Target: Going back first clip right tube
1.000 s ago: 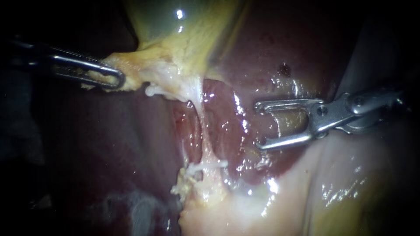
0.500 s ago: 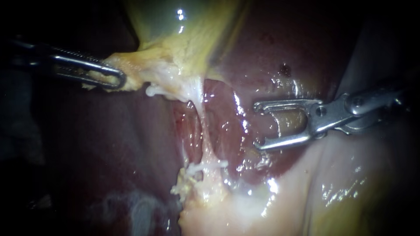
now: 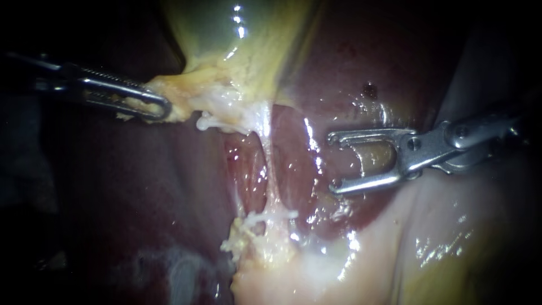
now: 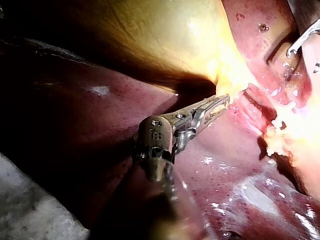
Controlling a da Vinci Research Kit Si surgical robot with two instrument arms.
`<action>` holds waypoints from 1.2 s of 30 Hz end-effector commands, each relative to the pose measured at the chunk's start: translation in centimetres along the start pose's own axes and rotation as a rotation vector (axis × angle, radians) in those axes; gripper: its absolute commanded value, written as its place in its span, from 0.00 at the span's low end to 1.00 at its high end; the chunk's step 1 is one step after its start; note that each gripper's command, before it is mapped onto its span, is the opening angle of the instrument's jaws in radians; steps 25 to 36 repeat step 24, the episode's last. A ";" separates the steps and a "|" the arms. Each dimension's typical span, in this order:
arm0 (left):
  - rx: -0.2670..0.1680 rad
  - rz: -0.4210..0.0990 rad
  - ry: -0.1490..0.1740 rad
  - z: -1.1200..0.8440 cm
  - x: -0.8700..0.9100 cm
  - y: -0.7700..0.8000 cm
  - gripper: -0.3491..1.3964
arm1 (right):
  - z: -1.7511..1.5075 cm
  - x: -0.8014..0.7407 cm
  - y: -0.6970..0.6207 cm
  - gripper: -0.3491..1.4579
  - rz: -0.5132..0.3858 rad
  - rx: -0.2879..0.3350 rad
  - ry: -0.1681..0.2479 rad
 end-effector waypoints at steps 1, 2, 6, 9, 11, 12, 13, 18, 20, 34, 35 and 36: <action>-0.001 0.000 -0.001 0.02 -0.01 0.00 0.00 | 0.00 0.00 0.00 0.47 0.000 0.000 0.000; -0.003 0.001 -0.002 0.04 -0.01 -0.01 0.00 | 0.00 0.00 0.00 0.47 0.000 0.000 0.000; -0.005 0.003 -0.007 0.10 -0.03 -0.01 0.00 | 0.00 0.00 0.00 0.47 0.000 0.000 0.000; -0.008 0.004 -0.008 0.12 -0.04 -0.01 0.00 | 0.00 0.00 0.00 0.47 0.000 0.003 0.000; -0.008 0.004 -0.008 0.12 -0.04 -0.01 0.00 | 0.00 0.00 0.00 0.47 0.000 0.003 0.000; -0.008 0.004 -0.008 0.12 -0.04 -0.01 0.00 | 0.00 0.00 0.00 0.47 0.000 0.003 0.000; -0.008 0.004 -0.008 0.12 -0.04 -0.01 0.00 | 0.00 0.00 0.00 0.47 0.000 0.003 0.000; -0.008 0.003 -0.008 0.12 -0.04 -0.01 0.00 | 0.00 0.00 0.00 0.47 0.000 0.003 0.000; -0.008 0.004 -0.008 0.12 -0.04 -0.01 0.00 | 0.00 0.00 0.00 0.47 0.000 0.003 0.000; -0.008 0.004 -0.008 0.12 -0.04 -0.01 0.00 | 0.00 0.00 0.00 0.47 0.000 0.003 0.000; -0.008 0.004 -0.008 0.12 -0.04 -0.01 0.00 | 0.00 0.00 0.00 0.47 0.000 0.003 0.000; -0.008 0.004 -0.008 0.12 -0.04 -0.01 0.00 | 0.00 0.00 0.00 0.47 0.000 0.003 0.000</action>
